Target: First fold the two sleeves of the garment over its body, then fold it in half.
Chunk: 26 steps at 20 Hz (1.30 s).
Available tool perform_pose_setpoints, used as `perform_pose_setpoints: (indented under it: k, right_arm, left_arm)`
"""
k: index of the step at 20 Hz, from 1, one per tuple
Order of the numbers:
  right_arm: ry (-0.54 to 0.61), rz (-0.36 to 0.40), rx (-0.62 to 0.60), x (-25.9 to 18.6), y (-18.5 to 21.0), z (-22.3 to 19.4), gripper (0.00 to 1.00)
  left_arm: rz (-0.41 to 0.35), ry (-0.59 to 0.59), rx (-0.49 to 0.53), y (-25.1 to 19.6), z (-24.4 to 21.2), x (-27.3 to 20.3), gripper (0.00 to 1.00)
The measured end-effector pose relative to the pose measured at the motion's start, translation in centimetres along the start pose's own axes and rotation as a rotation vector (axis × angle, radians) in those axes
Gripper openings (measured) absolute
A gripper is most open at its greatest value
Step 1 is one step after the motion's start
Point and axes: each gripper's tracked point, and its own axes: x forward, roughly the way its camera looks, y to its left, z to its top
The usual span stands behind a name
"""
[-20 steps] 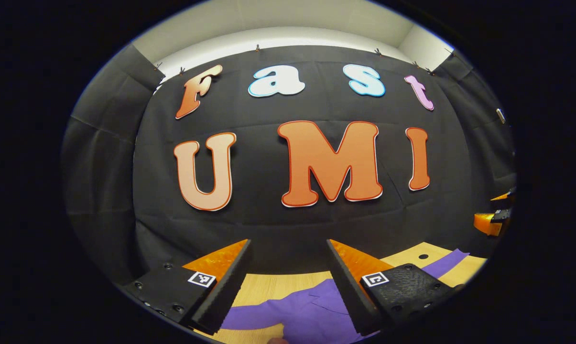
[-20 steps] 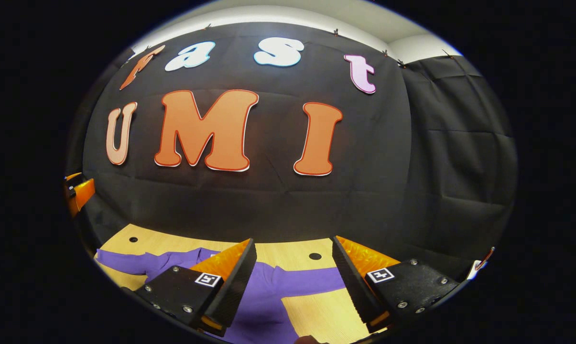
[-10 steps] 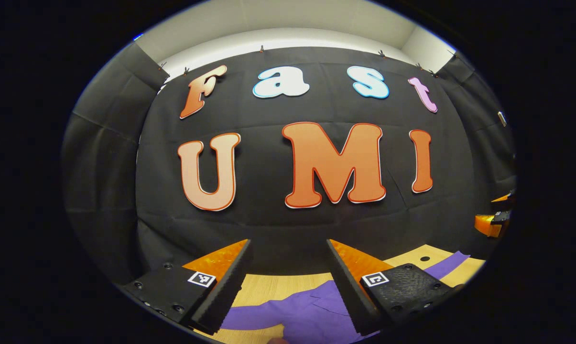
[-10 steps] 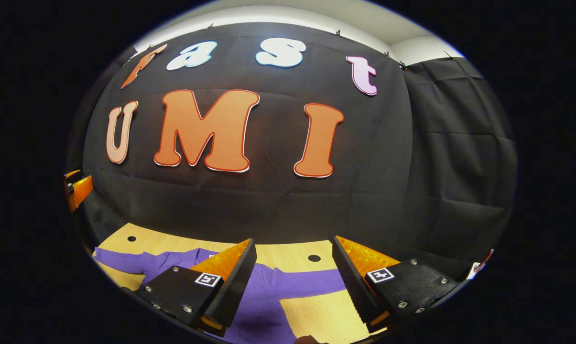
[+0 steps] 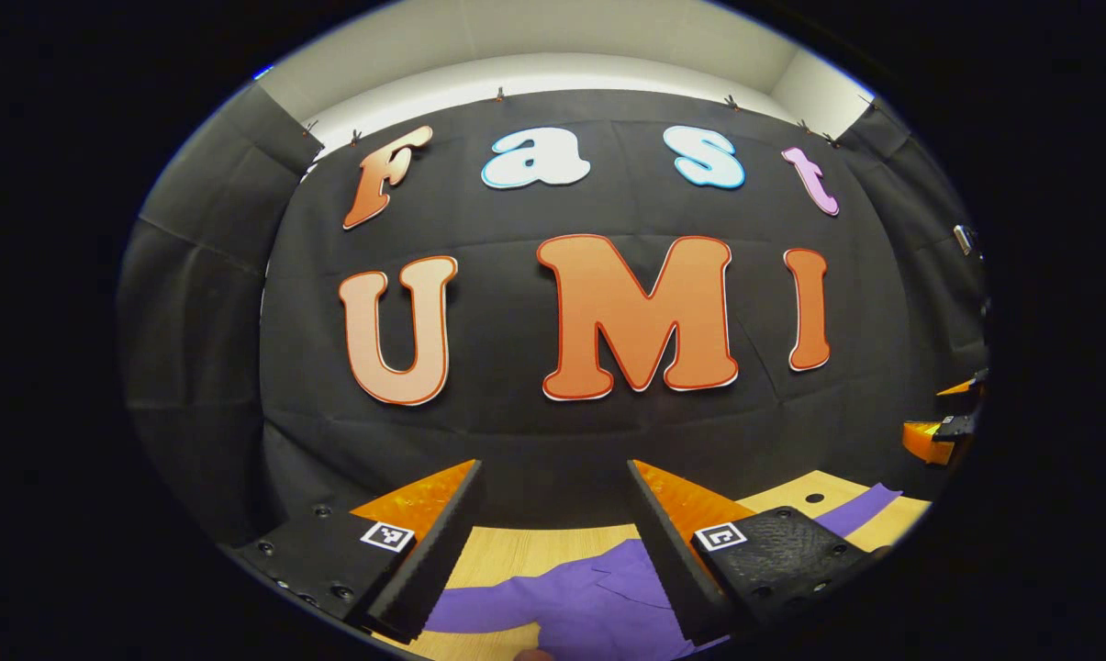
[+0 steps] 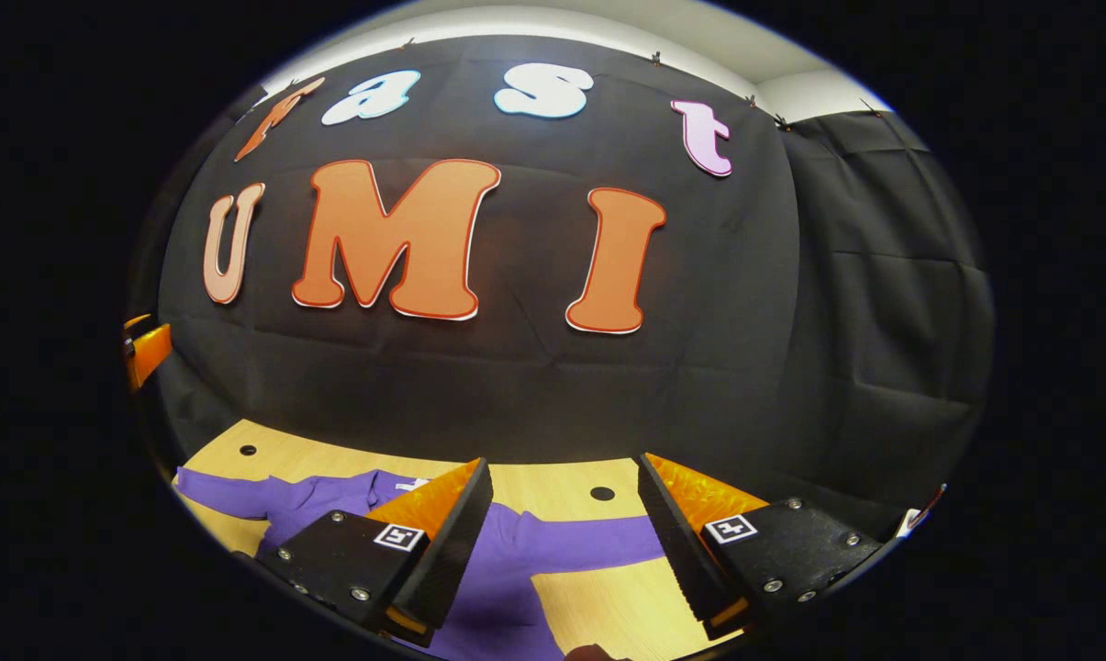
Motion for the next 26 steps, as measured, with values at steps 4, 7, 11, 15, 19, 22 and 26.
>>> perform_pose_setpoints:
  k: [4, 7, 11, 15, 19, 22, 26]
  right_arm:
    - [0.007, -0.018, 0.001, 1.1, -1.3, -0.2, 0.95]
    - [0.008, -0.026, -0.021, 1.8, -2.2, -0.5, 0.95]
    - [0.059, -0.045, -0.030, 3.3, -4.3, -2.0, 0.95]
    - [0.136, -0.086, -0.070, 5.0, -7.8, -4.3, 0.95]
    - [0.246, -0.099, -0.099, 7.4, -11.4, -7.2, 0.95]
    - [0.346, -0.111, -0.108, 10.0, -14.1, -10.1, 0.95]
    - [0.467, -0.071, -0.093, 13.4, -16.2, -13.9, 0.96]
  left_arm:
    - [-0.002, 0.000, 0.000, -0.7, 0.1, -0.3, 0.95]
    - [-0.002, 0.004, -0.002, -1.3, 0.1, -0.5, 0.95]
    - [-0.008, 0.011, 0.003, -2.4, 0.2, -0.8, 0.95]
    - [-0.002, 0.026, 0.009, -3.3, -0.1, -1.1, 0.95]
    - [0.006, 0.049, 0.030, -4.4, -1.0, -1.3, 0.95]
    - [0.007, 0.067, 0.041, -5.8, -1.5, -1.5, 0.95]
    - [0.012, 0.105, 0.050, -7.5, -2.8, -1.7, 0.95]
